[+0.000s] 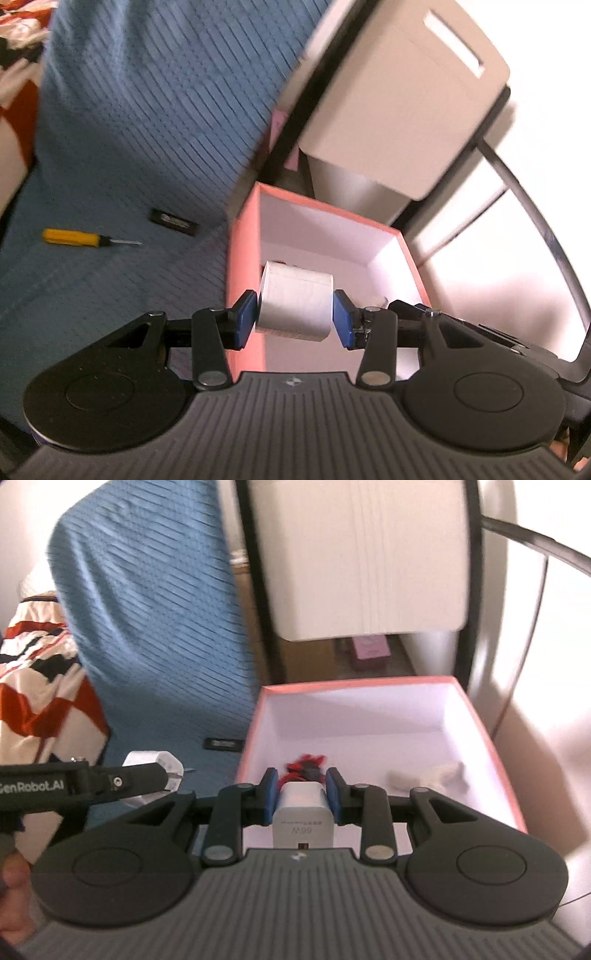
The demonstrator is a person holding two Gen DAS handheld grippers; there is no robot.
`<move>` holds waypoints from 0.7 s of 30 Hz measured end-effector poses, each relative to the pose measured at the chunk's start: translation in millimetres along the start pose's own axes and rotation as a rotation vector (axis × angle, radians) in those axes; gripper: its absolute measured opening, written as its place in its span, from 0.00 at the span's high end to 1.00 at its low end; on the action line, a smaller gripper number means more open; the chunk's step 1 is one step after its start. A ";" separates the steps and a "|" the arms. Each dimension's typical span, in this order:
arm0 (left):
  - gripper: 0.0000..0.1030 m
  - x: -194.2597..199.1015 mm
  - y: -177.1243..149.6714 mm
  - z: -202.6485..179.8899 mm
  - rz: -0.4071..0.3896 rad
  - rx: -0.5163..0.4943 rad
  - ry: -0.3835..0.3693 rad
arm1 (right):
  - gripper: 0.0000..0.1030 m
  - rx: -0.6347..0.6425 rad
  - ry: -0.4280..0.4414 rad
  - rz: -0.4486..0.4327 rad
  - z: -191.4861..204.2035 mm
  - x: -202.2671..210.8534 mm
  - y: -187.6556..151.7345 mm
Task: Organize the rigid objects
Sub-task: 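Carry both white chargers up and over the pink box with both tools, then open both tools to drop the two chargers into the box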
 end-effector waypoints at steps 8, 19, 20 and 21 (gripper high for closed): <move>0.51 -61.8 -25.6 -25.9 0.099 -0.039 0.008 | 0.70 -0.057 -0.041 0.079 -55.4 -28.6 -25.5; 0.51 -114.5 -51.4 -48.4 0.206 -0.113 0.040 | 0.69 -0.093 -0.061 0.174 -90.3 -70.8 -63.2; 0.51 -115.6 -52.5 -48.9 0.207 -0.115 0.038 | 0.69 -0.100 -0.053 0.182 -91.9 -74.0 -64.7; 0.51 -116.4 -53.6 -49.0 0.205 -0.111 0.041 | 0.69 -0.106 -0.050 0.185 -93.1 -76.7 -65.9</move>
Point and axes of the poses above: each gripper's, at about its wrist camera, not at the fingertips, and x roughly against the way its jaws point, z to its left, y to its top, the point moved 2 cm from there along -x, roughly the way its jaws point, and after that the axes turned 3 degrees about z, right-handed, at the moved point
